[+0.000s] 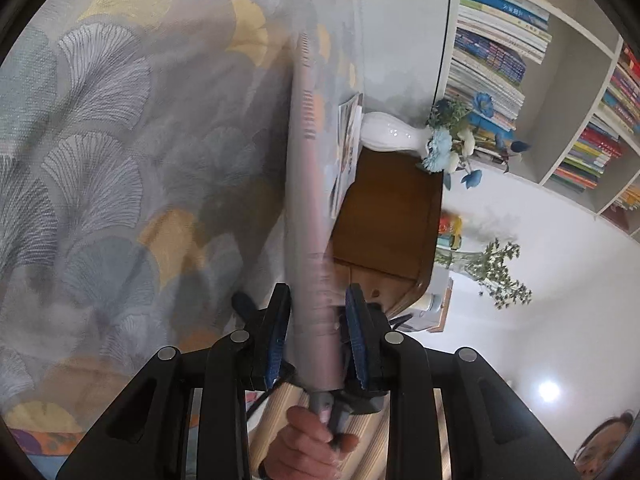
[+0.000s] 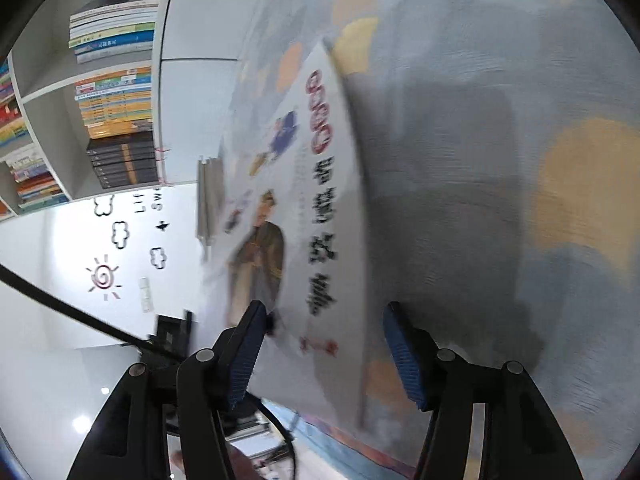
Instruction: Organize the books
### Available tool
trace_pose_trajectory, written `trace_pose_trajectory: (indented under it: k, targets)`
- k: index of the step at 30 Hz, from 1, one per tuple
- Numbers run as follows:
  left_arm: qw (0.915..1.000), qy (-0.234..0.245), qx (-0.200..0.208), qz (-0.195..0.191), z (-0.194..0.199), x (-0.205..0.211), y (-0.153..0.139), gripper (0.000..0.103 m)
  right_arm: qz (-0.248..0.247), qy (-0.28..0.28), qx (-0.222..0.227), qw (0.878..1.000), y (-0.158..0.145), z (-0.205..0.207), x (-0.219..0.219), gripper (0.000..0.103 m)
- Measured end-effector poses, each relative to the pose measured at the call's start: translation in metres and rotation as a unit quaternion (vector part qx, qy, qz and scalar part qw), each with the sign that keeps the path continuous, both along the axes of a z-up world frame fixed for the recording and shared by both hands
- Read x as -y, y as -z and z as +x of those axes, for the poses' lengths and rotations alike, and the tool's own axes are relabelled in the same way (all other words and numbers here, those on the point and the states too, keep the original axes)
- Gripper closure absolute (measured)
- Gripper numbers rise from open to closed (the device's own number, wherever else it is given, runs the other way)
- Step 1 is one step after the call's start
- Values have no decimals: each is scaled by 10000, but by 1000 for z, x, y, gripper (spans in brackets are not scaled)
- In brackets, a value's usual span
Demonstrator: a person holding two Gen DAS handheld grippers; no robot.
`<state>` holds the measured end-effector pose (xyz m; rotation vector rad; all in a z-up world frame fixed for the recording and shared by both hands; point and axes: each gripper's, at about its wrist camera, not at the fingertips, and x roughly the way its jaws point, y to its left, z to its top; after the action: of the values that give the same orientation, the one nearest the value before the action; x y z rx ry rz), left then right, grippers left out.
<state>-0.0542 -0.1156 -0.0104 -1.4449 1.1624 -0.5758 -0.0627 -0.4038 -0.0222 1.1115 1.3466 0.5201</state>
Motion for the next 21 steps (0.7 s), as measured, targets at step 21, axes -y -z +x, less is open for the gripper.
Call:
trace_pose_trajectory:
  k: [21]
  targets:
    - [9015, 1505, 1416, 3804, 0, 35, -75, 79, -3747, -997, 1801, 9040, -79, -15, -75, 64]
